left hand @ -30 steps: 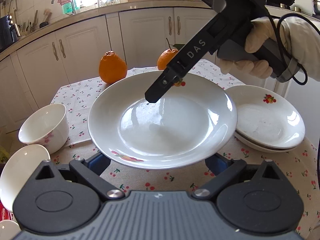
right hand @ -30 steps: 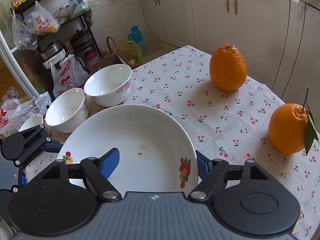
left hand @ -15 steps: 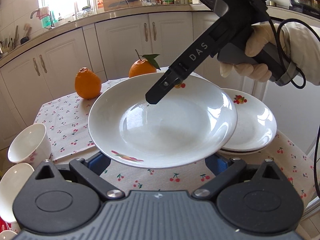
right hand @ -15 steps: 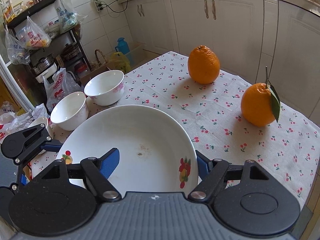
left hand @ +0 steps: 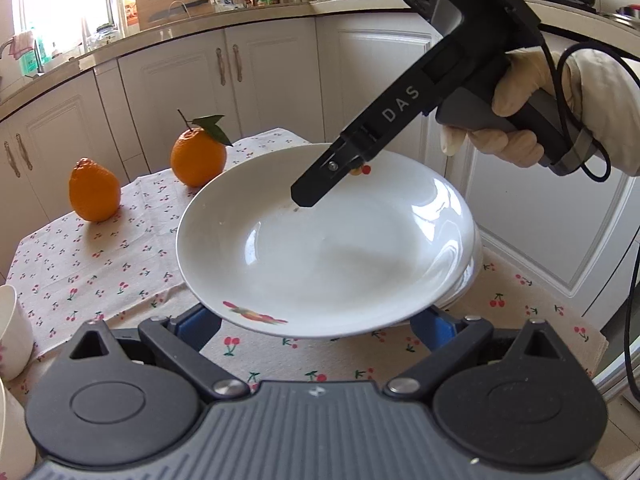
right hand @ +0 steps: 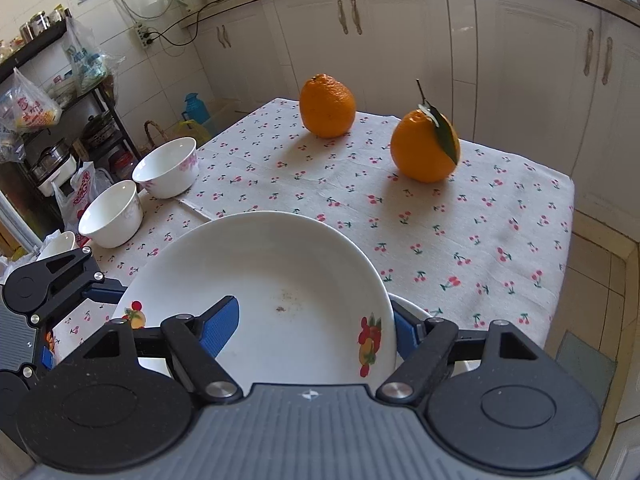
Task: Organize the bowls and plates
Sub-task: 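Carry the held plate with the right tool over the plate stack, then lower the plate onto the stack and open the right tool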
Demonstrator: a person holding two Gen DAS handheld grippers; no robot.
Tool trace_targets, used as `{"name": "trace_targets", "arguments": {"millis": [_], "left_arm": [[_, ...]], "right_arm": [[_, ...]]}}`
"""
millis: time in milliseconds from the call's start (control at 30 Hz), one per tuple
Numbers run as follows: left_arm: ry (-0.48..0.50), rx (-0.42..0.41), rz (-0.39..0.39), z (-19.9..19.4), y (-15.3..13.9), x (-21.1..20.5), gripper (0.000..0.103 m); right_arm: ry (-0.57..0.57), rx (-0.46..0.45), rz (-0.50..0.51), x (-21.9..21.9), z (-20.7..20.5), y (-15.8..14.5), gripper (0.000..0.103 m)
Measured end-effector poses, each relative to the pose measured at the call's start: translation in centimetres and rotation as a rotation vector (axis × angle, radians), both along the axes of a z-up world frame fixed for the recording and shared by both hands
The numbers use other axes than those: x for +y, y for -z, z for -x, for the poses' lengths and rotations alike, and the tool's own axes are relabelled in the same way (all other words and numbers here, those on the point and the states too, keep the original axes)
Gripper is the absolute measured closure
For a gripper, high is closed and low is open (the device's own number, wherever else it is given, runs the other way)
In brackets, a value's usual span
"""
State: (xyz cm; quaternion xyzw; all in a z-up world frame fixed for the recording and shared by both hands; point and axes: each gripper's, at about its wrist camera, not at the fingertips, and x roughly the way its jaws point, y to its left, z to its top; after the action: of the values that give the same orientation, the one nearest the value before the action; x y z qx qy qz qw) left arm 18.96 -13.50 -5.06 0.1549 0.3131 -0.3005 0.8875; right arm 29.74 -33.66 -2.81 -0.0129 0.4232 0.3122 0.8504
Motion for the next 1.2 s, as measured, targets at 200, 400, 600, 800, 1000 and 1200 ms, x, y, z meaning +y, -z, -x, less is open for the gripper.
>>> {"name": "trace_targets", "arguments": {"millis": [200, 400, 600, 800, 1000, 1200], "left_arm": [[0.039, 0.023, -0.008, 0.1, 0.5, -1.6, 0.003], [0.052, 0.041, -0.017, 0.2, 0.8, -2.8, 0.003], [0.052, 0.057, -0.025, 0.0, 1.1, -3.4, 0.003], [0.052, 0.07, -0.027, -0.1, 1.4, -3.6, 0.003], [0.053, 0.077, -0.021, -0.4, 1.5, -3.6, 0.003], [0.063, 0.083, -0.011, -0.7, 1.7, -3.4, 0.003]], "right_arm": [[0.043, 0.006, -0.015, -2.3, 1.1, 0.6, 0.02], [0.066, 0.019, -0.029, -3.6, 1.5, 1.4, 0.02], [0.074, 0.027, -0.036, -4.3, 1.7, 2.0, 0.02], [0.081, 0.033, -0.026, -4.6, 1.9, 2.6, 0.02], [0.093, 0.037, -0.017, -4.9, 2.1, 2.7, 0.02], [0.1, 0.039, -0.003, -4.9, 2.1, 2.5, 0.02]]}}
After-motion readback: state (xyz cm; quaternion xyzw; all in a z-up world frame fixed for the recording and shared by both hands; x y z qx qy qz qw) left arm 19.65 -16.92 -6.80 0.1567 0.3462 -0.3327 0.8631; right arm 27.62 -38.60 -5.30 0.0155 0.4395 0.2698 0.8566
